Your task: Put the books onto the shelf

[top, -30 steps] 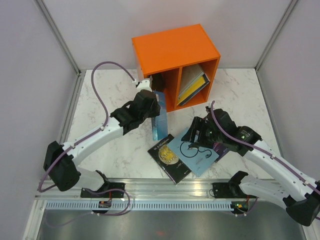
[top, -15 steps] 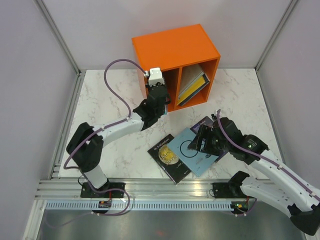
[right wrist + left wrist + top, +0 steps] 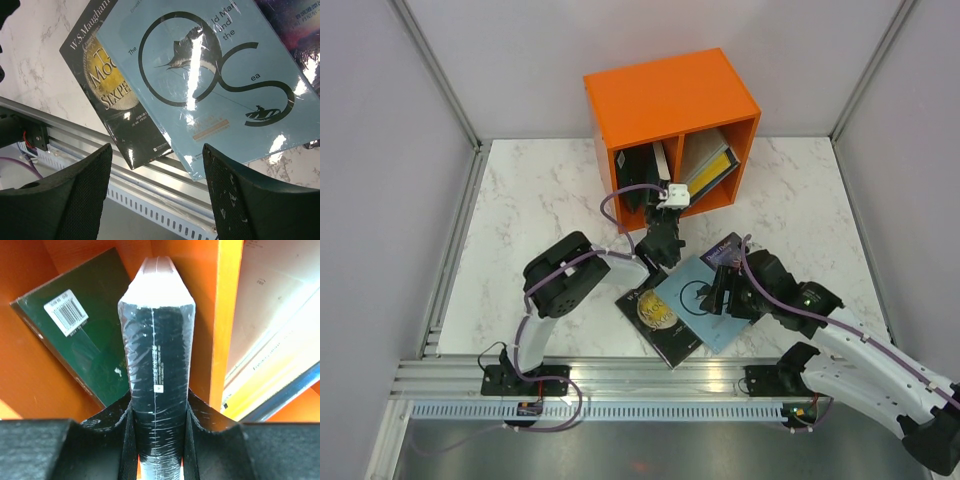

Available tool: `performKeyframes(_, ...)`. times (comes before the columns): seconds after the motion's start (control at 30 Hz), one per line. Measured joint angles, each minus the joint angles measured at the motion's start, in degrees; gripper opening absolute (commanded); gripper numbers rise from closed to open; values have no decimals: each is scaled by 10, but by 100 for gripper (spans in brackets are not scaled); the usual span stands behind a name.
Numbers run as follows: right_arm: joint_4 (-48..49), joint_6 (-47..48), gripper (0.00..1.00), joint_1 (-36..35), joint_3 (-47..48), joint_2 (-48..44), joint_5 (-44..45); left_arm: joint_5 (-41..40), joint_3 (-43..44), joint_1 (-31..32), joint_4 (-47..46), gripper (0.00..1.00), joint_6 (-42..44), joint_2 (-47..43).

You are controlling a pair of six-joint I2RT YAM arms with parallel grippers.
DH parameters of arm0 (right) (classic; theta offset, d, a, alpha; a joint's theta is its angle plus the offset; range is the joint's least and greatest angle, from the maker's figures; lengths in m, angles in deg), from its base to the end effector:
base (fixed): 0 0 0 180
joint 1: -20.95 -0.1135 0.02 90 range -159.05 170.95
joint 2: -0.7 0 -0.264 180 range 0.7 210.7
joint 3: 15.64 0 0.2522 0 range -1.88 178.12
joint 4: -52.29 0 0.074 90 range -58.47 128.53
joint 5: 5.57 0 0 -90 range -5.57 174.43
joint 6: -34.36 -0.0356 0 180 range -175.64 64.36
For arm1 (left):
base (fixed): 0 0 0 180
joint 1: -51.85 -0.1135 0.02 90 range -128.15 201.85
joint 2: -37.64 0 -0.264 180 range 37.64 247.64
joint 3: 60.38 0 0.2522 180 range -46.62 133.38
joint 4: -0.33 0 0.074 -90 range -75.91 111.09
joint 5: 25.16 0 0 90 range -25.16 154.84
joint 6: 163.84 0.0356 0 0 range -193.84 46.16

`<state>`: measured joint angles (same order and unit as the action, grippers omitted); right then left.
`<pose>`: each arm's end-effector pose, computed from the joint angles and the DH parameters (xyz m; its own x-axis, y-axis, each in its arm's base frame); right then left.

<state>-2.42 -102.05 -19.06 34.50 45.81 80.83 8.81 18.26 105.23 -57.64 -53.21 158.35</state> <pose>0.1179 0.1019 0.2391 -0.8899 0.1968 -0.4115 -0.0409 0.8641 0.5017 0.2816 -0.3294 0.1972 0.1433 0.1372 -0.9801 -0.0831 0.9885 0.1262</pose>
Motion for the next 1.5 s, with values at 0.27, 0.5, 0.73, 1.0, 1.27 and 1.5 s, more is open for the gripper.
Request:
performKeyframes(0.27,20,2,76,0,-22,-4,-4,-31,-20,12,-54,2,-22,27)
performKeyframes(0.5,48,9,76,0,-24,38,-6,16,-35,-45,72,2,-280,-26)
performKeyframes(0.73,71,20,75,5,-23,71,-6,45,24,-100,135,2,-369,-1)
performKeyframes(1.0,87,22,75,12,-23,82,-7,31,151,-118,211,2,-349,61)
performKeyframes(1.27,90,22,75,18,-23,76,-8,26,216,-131,284,11,-353,84)
performKeyframes(1.5,90,25,75,20,-15,71,-9,60,193,-132,411,43,-440,30)
